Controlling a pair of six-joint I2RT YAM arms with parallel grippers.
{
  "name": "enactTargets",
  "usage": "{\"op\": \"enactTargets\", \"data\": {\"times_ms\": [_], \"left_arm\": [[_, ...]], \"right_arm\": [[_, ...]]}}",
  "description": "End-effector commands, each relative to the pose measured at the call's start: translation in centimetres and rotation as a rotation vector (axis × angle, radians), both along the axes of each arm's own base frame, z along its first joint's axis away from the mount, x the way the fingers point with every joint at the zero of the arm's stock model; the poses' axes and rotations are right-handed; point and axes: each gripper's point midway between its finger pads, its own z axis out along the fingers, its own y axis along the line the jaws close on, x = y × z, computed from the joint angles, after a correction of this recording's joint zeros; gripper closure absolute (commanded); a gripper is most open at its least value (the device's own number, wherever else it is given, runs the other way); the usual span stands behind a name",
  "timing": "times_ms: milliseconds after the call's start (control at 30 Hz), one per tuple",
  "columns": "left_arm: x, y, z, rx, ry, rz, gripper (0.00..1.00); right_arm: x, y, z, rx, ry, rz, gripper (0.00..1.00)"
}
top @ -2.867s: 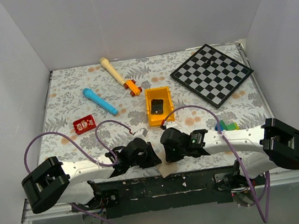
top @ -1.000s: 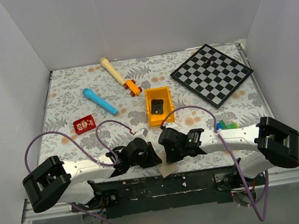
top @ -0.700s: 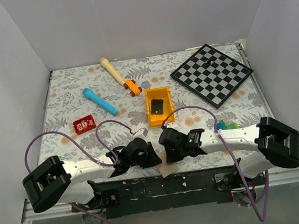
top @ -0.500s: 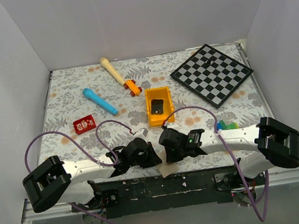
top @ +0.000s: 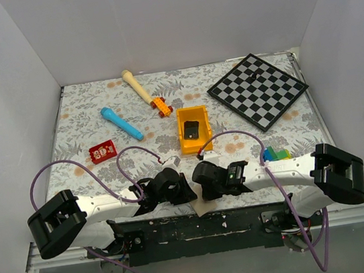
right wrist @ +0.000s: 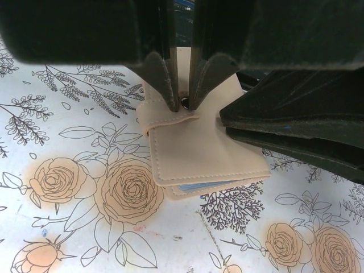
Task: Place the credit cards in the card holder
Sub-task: Close the card holder at the center of the board.
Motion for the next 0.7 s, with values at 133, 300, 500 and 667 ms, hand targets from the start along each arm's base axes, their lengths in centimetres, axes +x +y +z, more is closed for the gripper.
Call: {"op": "enactTargets", "data": {"times_ms": [133,300,500,667], "left_arm": [[-0.4,0.4,-1.3,0.05,0.024,-0.014,0.86],[0.2,-0.3,-0.2,0.046,-0.004,-0.019,0.86],[1.3,-0.9,1.5,0.057,-0.053,-0.016,0.85],[3.0,-1.4,5.0,0.035,-0.151,-0.002,0.84]], "right_arm": [[-3.8,-7.1,-5.0,-0.298,0.107,0.064,0.81],[0.9,-2.5,3.2,-0.161,-0.151,0.121,0.77],[3.8,-2.6,12.3,0.055,-0.381,0.026,0.71],[3.6,-6.4,12.7,0.093,-0.412,-0.048,0.64]]}}
